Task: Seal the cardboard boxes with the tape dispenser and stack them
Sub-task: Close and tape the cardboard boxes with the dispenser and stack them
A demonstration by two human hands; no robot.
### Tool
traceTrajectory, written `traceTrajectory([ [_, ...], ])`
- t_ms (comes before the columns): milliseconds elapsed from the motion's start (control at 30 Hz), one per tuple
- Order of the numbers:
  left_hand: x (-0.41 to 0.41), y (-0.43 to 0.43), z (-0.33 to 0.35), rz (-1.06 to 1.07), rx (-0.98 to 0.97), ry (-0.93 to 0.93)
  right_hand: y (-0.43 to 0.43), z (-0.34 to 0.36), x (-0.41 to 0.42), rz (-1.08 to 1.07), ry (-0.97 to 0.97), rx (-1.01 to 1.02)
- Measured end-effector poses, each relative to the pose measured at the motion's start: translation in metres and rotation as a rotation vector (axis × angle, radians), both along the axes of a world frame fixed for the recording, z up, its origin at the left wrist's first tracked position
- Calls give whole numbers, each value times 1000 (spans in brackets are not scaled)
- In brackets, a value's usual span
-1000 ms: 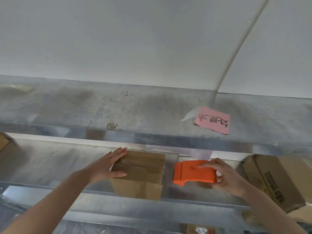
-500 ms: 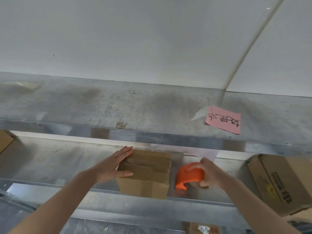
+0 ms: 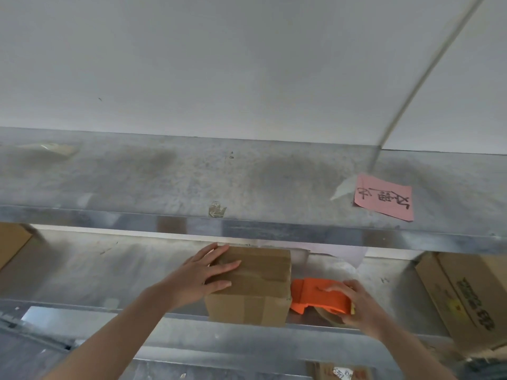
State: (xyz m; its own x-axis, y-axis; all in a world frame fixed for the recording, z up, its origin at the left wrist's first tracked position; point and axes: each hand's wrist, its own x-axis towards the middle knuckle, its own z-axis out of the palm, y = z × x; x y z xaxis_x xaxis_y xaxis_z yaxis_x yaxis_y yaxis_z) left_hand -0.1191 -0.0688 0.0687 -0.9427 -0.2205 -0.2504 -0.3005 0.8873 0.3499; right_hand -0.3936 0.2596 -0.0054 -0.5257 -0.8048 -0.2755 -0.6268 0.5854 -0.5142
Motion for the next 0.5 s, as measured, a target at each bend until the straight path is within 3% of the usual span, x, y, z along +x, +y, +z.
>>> traceTrajectory([
  [167, -3, -14, 22, 313, 479, 124, -2, 31, 21, -3, 100, 27],
  [267, 4, -15, 13, 253, 596, 10, -17, 47, 60, -160, 135, -216],
  [333, 8, -10, 2, 315, 610, 52, -36, 54, 99, -220, 39, -359],
  [500, 28, 17, -6, 460, 523, 227, -85, 51, 154, -200, -180, -371],
])
